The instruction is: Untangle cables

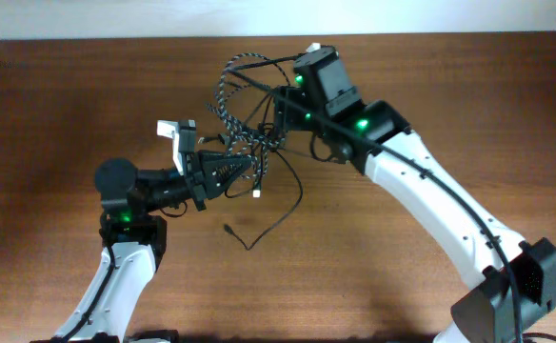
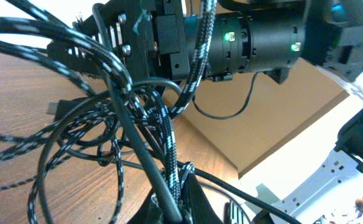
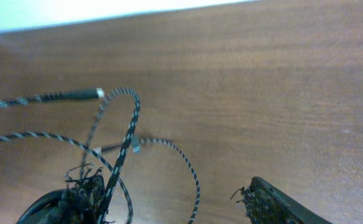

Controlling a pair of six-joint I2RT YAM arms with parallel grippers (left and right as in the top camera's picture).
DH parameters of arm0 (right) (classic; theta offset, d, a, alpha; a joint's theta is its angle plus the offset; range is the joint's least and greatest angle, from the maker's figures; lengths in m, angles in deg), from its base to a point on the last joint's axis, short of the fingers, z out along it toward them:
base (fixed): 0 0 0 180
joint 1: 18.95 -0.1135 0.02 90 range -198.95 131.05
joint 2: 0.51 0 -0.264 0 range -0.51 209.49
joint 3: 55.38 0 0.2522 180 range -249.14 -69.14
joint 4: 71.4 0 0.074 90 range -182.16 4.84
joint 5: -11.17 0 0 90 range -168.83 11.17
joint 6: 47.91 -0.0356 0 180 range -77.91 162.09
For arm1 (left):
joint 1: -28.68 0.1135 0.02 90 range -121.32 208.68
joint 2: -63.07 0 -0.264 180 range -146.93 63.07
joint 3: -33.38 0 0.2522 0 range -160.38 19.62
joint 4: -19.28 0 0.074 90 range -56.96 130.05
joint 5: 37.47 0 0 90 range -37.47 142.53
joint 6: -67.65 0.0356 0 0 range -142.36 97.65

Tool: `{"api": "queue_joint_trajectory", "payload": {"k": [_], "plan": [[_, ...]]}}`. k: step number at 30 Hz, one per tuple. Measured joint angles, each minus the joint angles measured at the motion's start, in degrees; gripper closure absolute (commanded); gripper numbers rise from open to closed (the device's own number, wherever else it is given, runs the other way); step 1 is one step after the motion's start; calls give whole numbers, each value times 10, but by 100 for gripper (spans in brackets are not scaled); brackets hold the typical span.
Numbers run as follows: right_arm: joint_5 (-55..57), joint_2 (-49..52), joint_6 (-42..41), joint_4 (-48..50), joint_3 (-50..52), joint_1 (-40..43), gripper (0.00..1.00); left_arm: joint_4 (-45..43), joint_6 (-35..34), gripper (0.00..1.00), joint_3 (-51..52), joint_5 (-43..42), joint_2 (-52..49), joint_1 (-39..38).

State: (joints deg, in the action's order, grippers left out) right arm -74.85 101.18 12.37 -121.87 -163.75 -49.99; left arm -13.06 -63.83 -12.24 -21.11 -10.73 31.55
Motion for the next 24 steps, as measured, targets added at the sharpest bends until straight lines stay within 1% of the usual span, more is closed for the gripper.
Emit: {"api": "queue_joint_trajectory", "payload": {"k": [2,3,4,5,6,7,8,9,11,12,13,14,16,18,20,22,24], "plan": [[-96,0,20,-33,2,62,28,0,0,88,4,12,-3,-10],[-109,0,23,-38,4,98,28,-3,8,86,7,10,-3,-13],[-13,6,2,-7,0,233,27,-5,19,86,21,-53,5,0],[53,16,-5,-9,-1,383,27,-6,28,86,30,-95,14,14],[84,17,-6,-16,-1,440,27,-7,42,86,31,-125,16,15],[96,13,-5,-21,-1,448,26,-7,59,85,31,-139,16,15],[96,12,2,-28,-1,441,23,-7,77,78,31,-143,16,15],[92,12,9,-31,-1,437,23,-7,88,75,31,-143,16,15],[59,12,16,-30,-1,438,16,-7,101,57,32,-122,16,15],[41,12,17,-29,-1,437,16,-8,107,27,31,-110,16,15],[29,12,19,-26,-1,434,6,-9,109,1,32,-103,16,15],[37,12,18,-26,-1,435,1,-6,110,1,32,-99,16,15],[81,12,12,-34,-1,445,1,22,113,0,32,-96,16,15],[179,12,3,-34,-1,485,1,37,113,0,32,-92,16,15],[266,23,-1,-9,-2,525,1,37,113,1,32,-87,16,15],[290,79,31,97,-9,570,1,38,113,1,33,-83,16,15],[284,157,97,184,-6,611,1,39,113,1,34,-80,17,15]]}}
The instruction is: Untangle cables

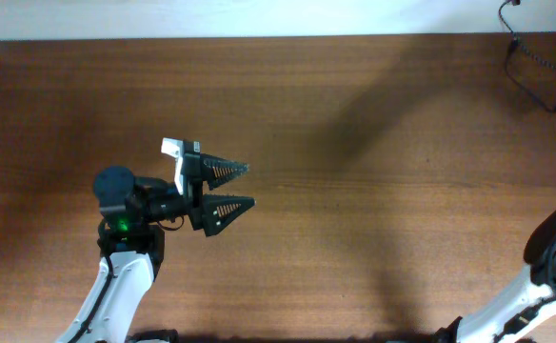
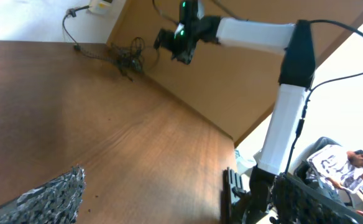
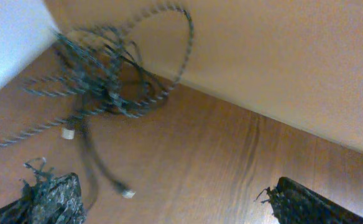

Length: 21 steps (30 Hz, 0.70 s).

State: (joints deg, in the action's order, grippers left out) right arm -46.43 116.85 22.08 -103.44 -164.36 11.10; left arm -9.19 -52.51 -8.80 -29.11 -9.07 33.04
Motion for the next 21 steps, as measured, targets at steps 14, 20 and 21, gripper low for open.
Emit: {"api": "queue_joint_trajectory", "payload": {"k": [14,20,21], "plan": [[-104,159,140,338,-48,41,1,86,0,1,1,96,0,0],[-149,345,139,368,-198,61,1,86,0,1,1,148,0,0],[-169,360,139,377,-227,61,25,86,0,1,1,149,0,0]]}}
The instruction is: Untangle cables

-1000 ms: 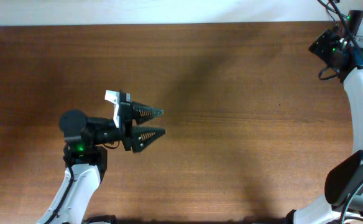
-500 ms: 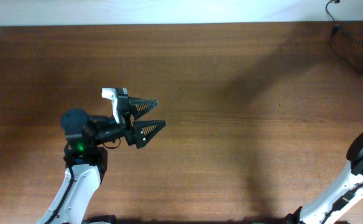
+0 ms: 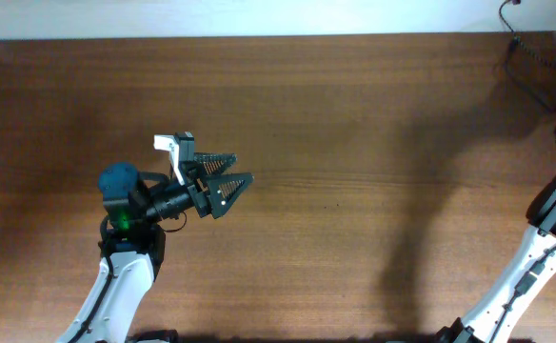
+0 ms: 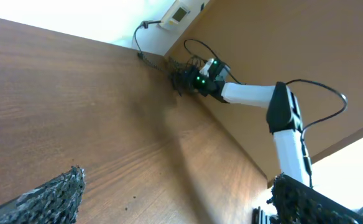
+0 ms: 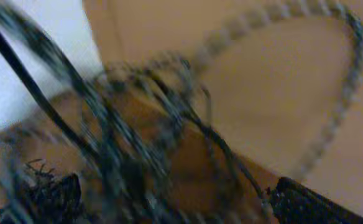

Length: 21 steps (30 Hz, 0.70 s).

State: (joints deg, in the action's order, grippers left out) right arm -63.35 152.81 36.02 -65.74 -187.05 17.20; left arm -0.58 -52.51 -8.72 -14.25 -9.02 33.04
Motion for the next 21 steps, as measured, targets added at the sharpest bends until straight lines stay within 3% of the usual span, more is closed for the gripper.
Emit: {"api": "queue_joint_trajectory", "payload": {"k": [3,4,9,13,14,15,16,17,19,21], "plan": [[-61,21,-26,88,-24,0,91,0,0,1,0,2,0,0],[-61,25,-29,89,-26,0,96,0,0,1,0,2,0,0],[-134,29,-39,32,-34,2,96,0,0,1,0,62,0,0],[-588,-54,-195,-118,-32,-25,96,0,0,1,0,73,0,0],[-640,-79,-209,-146,-34,-49,96,0,0,1,0,73,0,0],[-690,-108,-210,-260,-35,-74,96,0,0,1,0,74,0,0],[-726,-127,-199,-313,-33,-103,96,0,0,1,0,77,0,0],[-713,-161,-146,-489,-34,-147,96,0,0,1,0,78,0,0],[-652,-226,-43,-690,-30,-226,96,1,0,0,1,79,0,0],[-639,-284,28,-767,-29,-265,96,12,4,1,1,91,1,0]]}}
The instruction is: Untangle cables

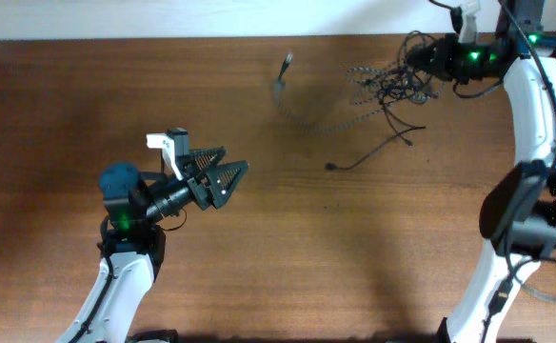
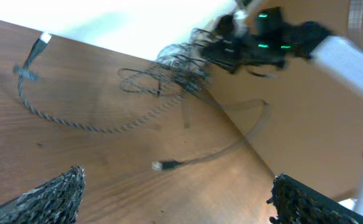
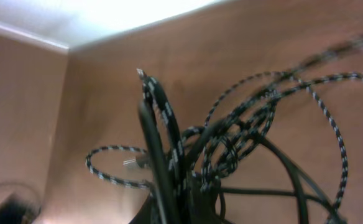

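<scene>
The tangle of black and black-and-white braided cables [image 1: 389, 81] hangs at the table's far right, bunched in my right gripper [image 1: 423, 59], which is shut on it. The right wrist view shows the strands [image 3: 243, 137] packed between that gripper's [image 3: 194, 202] jaws. One braided cable [image 1: 308, 119] trails left to a plug [image 1: 287, 61]. A thin black cable ends in a plug [image 1: 331, 166] on the wood. My left gripper [image 1: 228, 178] stands open and empty at mid-left, far from the tangle [image 2: 175, 65]; its fingers [image 2: 54, 193] frame bare wood.
The wooden table [image 1: 287, 257] runs to a white wall along the far edge. My right arm [image 1: 535, 114] stretches along the right side. The left arm's base [image 1: 121, 191] sits at the near left.
The tangle was off at the far right corner with my right gripper close up to it. Now the right gripper is shut on it over the table, with cables trailing left. The left gripper stays open.
First both grippers were in the tangle at mid-table. Then the tangle lay at the far right corner, with both grippers open and the left empty. Then my right gripper was right up against it. Now it holds the bundle over the table's far right.
</scene>
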Controlling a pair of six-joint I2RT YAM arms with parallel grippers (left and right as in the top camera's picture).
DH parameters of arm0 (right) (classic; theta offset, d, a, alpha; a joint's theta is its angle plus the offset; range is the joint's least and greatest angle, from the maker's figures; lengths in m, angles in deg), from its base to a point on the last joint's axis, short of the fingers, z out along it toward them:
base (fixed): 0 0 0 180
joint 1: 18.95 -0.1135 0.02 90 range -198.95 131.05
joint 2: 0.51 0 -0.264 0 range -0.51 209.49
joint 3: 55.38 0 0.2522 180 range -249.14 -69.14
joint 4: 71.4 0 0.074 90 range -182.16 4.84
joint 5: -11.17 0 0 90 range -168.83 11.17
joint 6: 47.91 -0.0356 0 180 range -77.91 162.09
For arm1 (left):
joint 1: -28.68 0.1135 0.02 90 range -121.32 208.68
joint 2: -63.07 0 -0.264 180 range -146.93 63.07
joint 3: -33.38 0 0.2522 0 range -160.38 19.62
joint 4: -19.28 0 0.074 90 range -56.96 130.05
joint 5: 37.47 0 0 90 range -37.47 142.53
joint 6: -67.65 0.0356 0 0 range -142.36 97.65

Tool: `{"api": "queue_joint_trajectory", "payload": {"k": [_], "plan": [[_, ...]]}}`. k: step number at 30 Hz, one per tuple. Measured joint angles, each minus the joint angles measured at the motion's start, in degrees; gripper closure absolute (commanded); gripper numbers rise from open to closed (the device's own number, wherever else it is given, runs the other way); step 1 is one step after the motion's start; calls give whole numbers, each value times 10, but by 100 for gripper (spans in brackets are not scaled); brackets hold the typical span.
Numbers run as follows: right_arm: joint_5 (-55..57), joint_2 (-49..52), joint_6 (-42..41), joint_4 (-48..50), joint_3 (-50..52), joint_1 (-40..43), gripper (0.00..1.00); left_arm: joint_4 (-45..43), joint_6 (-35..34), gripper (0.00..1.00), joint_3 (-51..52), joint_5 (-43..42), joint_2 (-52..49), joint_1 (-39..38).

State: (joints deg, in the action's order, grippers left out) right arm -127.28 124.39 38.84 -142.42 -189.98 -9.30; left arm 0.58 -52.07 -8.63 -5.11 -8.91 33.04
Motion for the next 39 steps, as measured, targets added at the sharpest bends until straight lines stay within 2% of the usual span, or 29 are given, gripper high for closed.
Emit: {"api": "queue_joint_trajectory", "payload": {"k": [2,6,9,11,13,17,22,26,29,34,39], "plan": [[-6,-54,56,-71,-1,-25,96,0,2,1,1,25,0,0],[-113,-122,200,-229,-3,-83,96,-84,-42,0,3,65,2,0],[-138,-128,227,-277,-3,-129,96,-89,-60,1,3,71,2,-3],[-164,-128,231,-319,-3,-188,96,-88,-62,1,3,72,2,-9],[-185,-128,227,-323,-3,-224,96,-88,-64,0,3,99,2,-9],[-245,-128,225,-283,-2,-243,96,-89,-66,1,3,138,2,8],[-261,-128,225,-282,-2,-243,96,-85,-74,1,3,114,2,15],[-263,-129,225,-282,-2,-243,96,-72,-77,1,3,36,2,15],[-282,-129,225,-285,-2,-243,96,-64,-77,1,3,30,2,15],[-287,-129,225,-271,-2,-249,96,-64,-77,1,3,173,2,15],[-287,-129,225,-278,-2,-273,96,-53,-77,0,3,180,2,15]]}}
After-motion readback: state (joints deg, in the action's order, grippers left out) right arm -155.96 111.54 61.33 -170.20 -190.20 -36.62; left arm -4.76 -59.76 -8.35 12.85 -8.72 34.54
